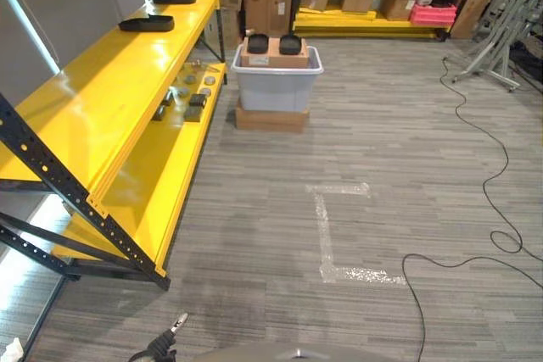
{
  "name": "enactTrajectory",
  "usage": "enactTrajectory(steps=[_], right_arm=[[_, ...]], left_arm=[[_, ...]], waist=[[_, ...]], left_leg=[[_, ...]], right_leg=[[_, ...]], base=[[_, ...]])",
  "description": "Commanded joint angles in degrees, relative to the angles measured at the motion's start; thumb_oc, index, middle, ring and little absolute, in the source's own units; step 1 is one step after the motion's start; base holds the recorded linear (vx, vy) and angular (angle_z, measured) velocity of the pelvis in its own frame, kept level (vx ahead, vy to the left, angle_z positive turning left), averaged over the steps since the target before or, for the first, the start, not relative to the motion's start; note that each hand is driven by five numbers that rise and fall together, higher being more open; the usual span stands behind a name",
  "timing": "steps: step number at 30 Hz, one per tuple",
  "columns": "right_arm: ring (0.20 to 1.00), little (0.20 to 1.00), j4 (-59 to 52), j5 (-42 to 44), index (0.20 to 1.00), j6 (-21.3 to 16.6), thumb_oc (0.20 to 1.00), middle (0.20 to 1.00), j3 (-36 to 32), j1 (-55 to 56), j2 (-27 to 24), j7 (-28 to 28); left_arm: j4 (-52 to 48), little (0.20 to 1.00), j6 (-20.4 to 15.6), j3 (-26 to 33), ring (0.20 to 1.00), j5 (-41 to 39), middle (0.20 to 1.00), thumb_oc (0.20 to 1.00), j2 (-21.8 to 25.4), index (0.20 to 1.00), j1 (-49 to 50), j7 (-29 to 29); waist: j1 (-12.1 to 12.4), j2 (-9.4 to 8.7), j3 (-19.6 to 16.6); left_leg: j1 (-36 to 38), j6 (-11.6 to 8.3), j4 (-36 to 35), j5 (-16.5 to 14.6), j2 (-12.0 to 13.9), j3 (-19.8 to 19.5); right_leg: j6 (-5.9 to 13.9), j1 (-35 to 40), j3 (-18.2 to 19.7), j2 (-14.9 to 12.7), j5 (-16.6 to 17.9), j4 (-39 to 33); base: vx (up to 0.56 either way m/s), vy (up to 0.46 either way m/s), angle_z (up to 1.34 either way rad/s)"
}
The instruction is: Move parts from the plastic box to the shelf.
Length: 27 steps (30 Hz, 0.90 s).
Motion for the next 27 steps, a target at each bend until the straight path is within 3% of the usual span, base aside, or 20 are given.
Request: enactTrajectory(steps=[1,5,10,11,16,19,21,24,27], right_arm=[[1.000,1.000,2.45,1.78,1.000,-1.70,1.000,1.000,-0.41,-0.38,-2.81,2.01],[1.000,1.000,0.87,2.58,1.000,1.18,1.000,1.000,-0.52,0.45,-2.30,0.56],[1.000,1.000,0.69,3.15,1.000,1.78,1.000,1.000,-0.72,0.58,-1.23,-1.06],[1.000,1.000,-0.04,4.44,1.000,1.60,1.000,1.000,-0.32,0.22,-1.07,-1.03],[1.000,1.000,-0.96,5.51,1.000,0.80,1.000,1.000,-0.02,0.25,-1.45,-0.08],[1.000,1.000,-0.77,5.41,1.000,0.02,1.000,1.000,-0.57,0.10,-1.45,0.92],[1.000,1.000,-0.76,4.76,1.000,-0.11,1.000,1.000,-1.04,0.59,-1.33,1.94],[1.000,1.000,0.17,3.85,1.000,-0.48,1.000,1.000,-2.29,2.44,-0.75,2.77],[1.000,1.000,0.91,2.44,1.000,-1.15,1.000,1.000,-2.69,3.30,-0.52,3.05]], left_arm=[[2.06,1.000,-0.30,3.40,1.000,-0.62,1.000,1.000,-0.08,1.000,-2.97,-0.17],[2.46,1.000,0.49,3.13,1.000,0.24,1.000,1.000,0.23,1.000,-2.32,-0.10],[2.82,1.000,0.72,2.64,1.000,1.38,1.000,1.000,0.33,1.000,-2.39,-0.53],[2.53,1.000,1.87,1.96,1.000,0.48,1.000,1.000,1.11,1.000,-3.25,-0.31],[2.05,1.000,2.39,1.49,1.000,0.18,1.000,1.000,1.75,1.000,-3.37,-1.33],[2.12,1.000,1.92,1.67,1.000,0.62,1.000,1.000,1.82,1.000,-3.05,-1.59],[2.36,1.000,1.64,1.75,1.000,0.61,1.000,1.000,2.13,1.000,-2.66,-1.84],[3.04,1.000,0.39,1.76,1.000,1.79,1.000,1.000,2.42,1.000,-1.78,-2.43],[3.40,1.000,-0.60,2.35,1.000,2.40,1.000,1.000,2.06,1.000,-1.26,-2.88]], waist=[[0.63,-2.04,-0.48],[0.51,-2.23,0.34],[-0.29,-1.71,2.13],[-1.27,-0.96,4.68],[-1.42,-0.30,7.18],[-1.77,-2.31,8.16],[-2.70,-4.42,8.57],[-3.24,-5.15,8.69],[-3.08,-5.50,7.83]], left_leg=[[-2.95,-1.35,2.55,-2.12,0.35,3.54],[-3.43,0.05,3.81,-3.00,-0.52,2.93],[-5.09,2.60,6.21,-4.00,-1.25,3.12],[-6.43,4.69,8.78,-5.00,-1.77,3.56],[-7.49,6.03,11.88,-6.83,-2.42,3.88],[-6.83,5.27,13.57,-9.12,-4.54,3.70],[-5.07,4.52,14.53,-11.82,-6.33,1.76],[-2.04,3.99,15.61,-14.55,-6.26,-0.55],[-1.15,3.53,16.28,-15.23,-5.32,0.15]], right_leg=[[6.86,0.46,-0.78,-4.82,4.37,-4.92],[7.02,-0.56,0.46,-5.71,3.71,-2.26],[6.89,-5.32,2.26,-6.27,1.93,8.21],[7.81,-13.29,2.60,-6.78,4.90,21.28],[8.21,-21.12,2.37,-7.85,9.81,31.88],[10.12,-21.32,0.72,-9.26,14.01,21.03],[11.54,-20.74,0.72,-10.28,16.91,7.09],[12.22,-20.18,0.18,-11.24,19.27,-1.72],[11.80,-17.77,-1.47,-11.77,16.55,-2.04]], base=[[0.06,0.063,-0.08],[0.06,0.075,-0.11],[0.02,0.117,-0.13],[-0.06,0.181,-0.24],[0.04,0.093,-0.16],[0.26,-0.105,-0.15],[0.47,-0.233,0.00],[0.64,-0.287,0.33],[0.53,-0.246,0.34]])
